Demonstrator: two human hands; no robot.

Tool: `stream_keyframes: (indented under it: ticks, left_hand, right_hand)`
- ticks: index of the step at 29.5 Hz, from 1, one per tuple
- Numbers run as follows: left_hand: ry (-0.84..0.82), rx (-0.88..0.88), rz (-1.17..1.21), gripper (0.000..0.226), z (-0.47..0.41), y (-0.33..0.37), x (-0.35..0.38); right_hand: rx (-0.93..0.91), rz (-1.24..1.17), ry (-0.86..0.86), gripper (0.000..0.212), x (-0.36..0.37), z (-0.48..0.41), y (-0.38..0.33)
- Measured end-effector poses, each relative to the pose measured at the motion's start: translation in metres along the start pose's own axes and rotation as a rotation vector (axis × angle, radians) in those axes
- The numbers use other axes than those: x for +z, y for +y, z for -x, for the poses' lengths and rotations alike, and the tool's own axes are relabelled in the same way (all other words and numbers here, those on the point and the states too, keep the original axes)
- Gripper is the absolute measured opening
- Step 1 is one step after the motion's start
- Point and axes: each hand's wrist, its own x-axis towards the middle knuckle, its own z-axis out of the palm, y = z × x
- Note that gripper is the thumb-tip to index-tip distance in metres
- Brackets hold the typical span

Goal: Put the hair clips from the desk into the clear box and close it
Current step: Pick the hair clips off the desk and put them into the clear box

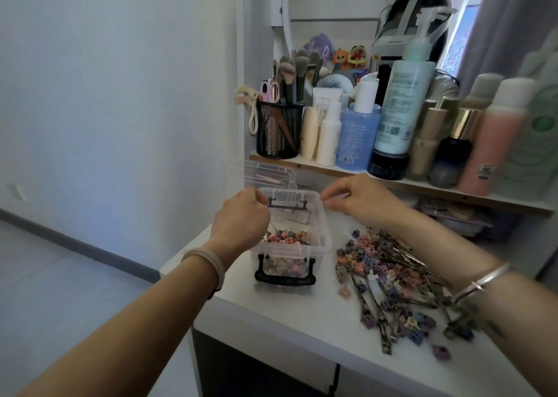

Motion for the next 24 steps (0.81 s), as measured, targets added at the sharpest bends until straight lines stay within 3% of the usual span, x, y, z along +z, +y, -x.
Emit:
stream_keyframes:
  ticks: [5, 11, 15, 19, 22, 24]
  left_hand:
    - [0.001, -0.002, 0.005, 0.036, 0.001, -0.001, 0.001]
    - [0.002, 0.013, -0.003, 0.035, -0.001, 0.0, 0.0]
    - [-0.002, 0.02, -0.003, 0.035, -0.001, -0.001, 0.0]
    - [0.002, 0.024, -0.013, 0.036, -0.001, -0.001, -0.001]
    - [0.002, 0.021, -0.02, 0.036, -0.002, -0.002, -0.001]
    - [0.001, 0.02, -0.015, 0.035, -0.002, -0.003, 0.0]
  right_hand:
    - [0.228, 0.469, -0.261, 0.037, 0.021, 0.001, 0.037]
    - [0.154, 0.464, -0.213, 0.02, 0.028, -0.004, 0.041]
    - [0.116, 0.482, -0.18, 0.019, 0.031, -0.007, 0.044]
    - [0.081, 0.335, 0.01, 0.02, 0.024, -0.006, 0.035]
    - [0.029, -0.048, 0.279, 0.012, 0.006, -0.005, 0.011]
    - [-0.053, -0.22, 0.227, 0.012, -0.002, -0.003, -0.003]
